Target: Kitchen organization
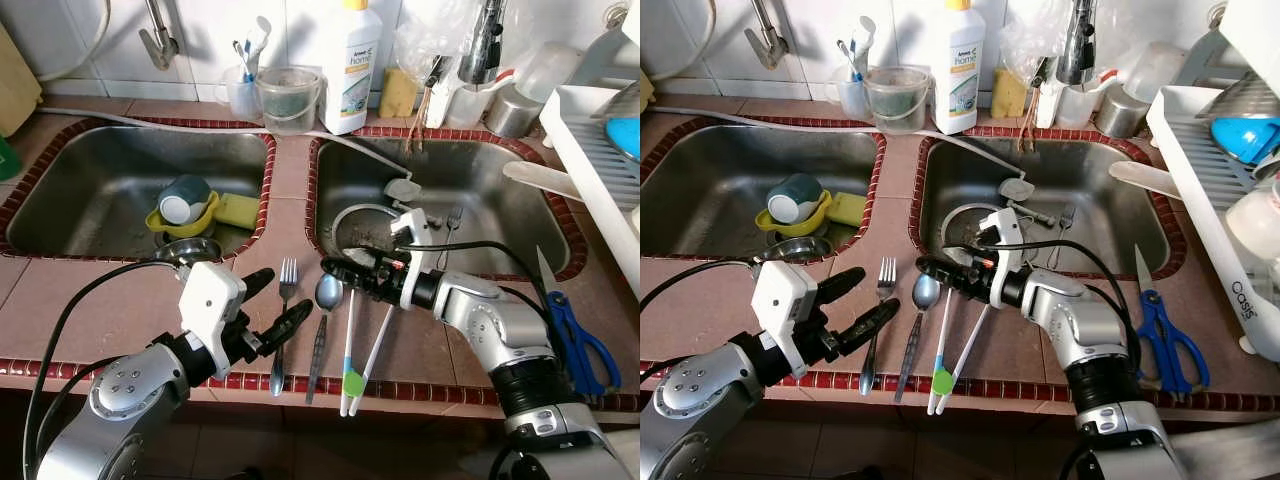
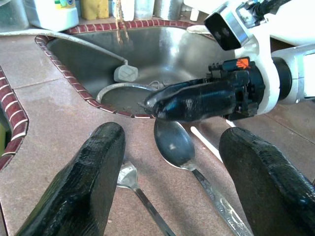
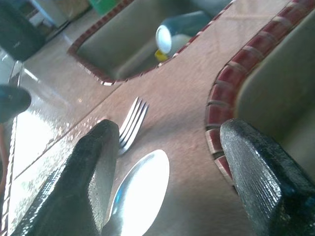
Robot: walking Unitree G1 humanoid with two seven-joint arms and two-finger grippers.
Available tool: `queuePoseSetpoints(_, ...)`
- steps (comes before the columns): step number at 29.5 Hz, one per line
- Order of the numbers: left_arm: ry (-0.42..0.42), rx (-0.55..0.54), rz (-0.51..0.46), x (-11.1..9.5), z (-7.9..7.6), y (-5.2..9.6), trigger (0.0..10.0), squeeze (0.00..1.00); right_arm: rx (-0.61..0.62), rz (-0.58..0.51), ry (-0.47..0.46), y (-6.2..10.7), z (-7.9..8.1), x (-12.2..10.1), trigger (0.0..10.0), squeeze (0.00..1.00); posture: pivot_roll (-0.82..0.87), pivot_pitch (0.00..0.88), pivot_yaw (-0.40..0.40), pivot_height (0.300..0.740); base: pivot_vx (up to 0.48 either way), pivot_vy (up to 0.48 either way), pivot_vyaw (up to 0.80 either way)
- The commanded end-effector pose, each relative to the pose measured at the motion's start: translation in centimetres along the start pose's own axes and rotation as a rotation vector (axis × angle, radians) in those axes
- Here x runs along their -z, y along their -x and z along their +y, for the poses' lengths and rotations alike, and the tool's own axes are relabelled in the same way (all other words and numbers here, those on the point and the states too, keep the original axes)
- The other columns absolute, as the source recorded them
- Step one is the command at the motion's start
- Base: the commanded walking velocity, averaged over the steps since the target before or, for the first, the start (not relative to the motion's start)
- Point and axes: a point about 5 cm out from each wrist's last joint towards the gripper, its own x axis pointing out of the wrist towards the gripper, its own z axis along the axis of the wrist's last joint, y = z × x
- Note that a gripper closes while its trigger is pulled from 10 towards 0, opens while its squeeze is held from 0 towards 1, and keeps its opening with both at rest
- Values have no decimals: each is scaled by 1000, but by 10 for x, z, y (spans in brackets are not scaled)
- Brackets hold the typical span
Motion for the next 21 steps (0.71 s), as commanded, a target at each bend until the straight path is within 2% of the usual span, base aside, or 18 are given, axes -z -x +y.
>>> queuePoseSetpoints(1,0,2,-2,-2,-3,2,10000,0,-24,24,7,-3,2,3,10000,0,32,197,-23,740,0,0,0)
queuePoseSetpoints(11,1,-5,-1,-2,-3,3,10000,0,-46,65,-16,-4,3,12,9922,0,34,205,-29,740,0,0,0)
queuePoseSetpoints(12,3,-6,-1,-2,-3,3,10000,0,-55,70,-21,-4,5,14,7451,0,34,205,-29,740,0,0,0)
queuePoseSetpoints(14,4,-6,-1,-2,-3,3,10000,0,-57,72,-24,-4,5,15,7451,0,34,205,-29,740,0,0,0)
queuePoseSetpoints(15,5,-7,0,-1,-4,3,10000,0,-48,77,-28,-3,4,18,8353,0,32,206,-30,740,0,0,0)
queuePoseSetpoints(16,5,-7,0,-1,-4,4,10000,0,-46,77,-27,-3,4,19,8353,0,32,206,-29,740,0,0,0)
queuePoseSetpoints(17,5,-8,1,-1,-4,4,10000,0,-47,77,-32,-2,4,20,7137,0,32,206,-29,740,0,0,0)
queuePoseSetpoints(18,5,-8,1,-1,-4,4,10000,0,-47,77,-32,-2,4,20,7137,0,32,206,-29,740,0,0,0)
queuePoseSetpoints(19,6,-7,1,-1,-4,3,10000,0,-35,76,-57,-1,3,23,5804,0,32,207,-29,740,0,0,0)
queuePoseSetpoints(21,6,-6,2,-1,-4,4,10000,0,-21,74,-63,-1,2,24,6039,0,32,209,-28,740,0,0,0)
